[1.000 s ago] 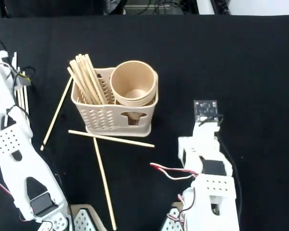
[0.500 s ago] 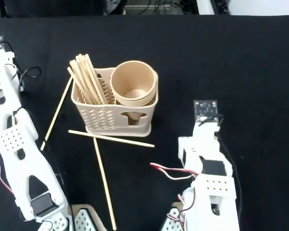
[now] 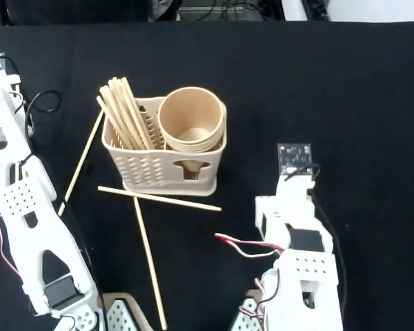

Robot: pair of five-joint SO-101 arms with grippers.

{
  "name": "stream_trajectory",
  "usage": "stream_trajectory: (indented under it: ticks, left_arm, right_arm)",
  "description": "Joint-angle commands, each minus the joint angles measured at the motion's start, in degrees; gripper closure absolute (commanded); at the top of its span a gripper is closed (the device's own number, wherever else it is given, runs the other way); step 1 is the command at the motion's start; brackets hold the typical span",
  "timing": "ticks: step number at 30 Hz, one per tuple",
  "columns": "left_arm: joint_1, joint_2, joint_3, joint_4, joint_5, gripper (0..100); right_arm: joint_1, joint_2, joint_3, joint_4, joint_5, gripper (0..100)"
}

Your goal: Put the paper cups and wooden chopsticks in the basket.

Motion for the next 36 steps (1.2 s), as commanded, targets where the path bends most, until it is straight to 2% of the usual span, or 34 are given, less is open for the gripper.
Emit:
stream_trajectory:
  ticks: [1, 6, 12, 24, 27, 32, 36]
  left_arm:
    - [-1.63, -4.22, -2.95, 0.53, 0.53, 97]
    - [-4.00, -9.32, -3.21, 0.62, 3.25, 97]
    - [-5.93, -15.82, -3.21, 0.62, 2.99, 97]
    - [-6.02, -26.46, -0.75, 1.05, 6.77, 97]
    - [-5.67, -31.65, 11.03, 1.05, 7.03, 97]
    - [-2.07, -50.29, 43.65, 0.53, 5.80, 97]
    - [2.77, -66.20, 64.48, -6.15, 4.40, 97]
  right_arm:
    - [-0.53, -0.13, -0.31, -0.97, 0.00, 98.3]
    - [-0.53, -0.13, -0.31, -0.97, 0.00, 98.3]
    - [-0.53, -0.13, -0.31, -0.97, 0.00, 98.3]
    - [-0.62, -0.13, -0.40, -0.97, 0.00, 98.3]
    - [-0.62, -0.13, -0.40, -0.97, 0.00, 98.3]
    - [-0.62, -0.13, -0.40, -0.97, 0.00, 98.3]
    - [-0.53, -0.13, -0.40, -0.97, 0.00, 98.3]
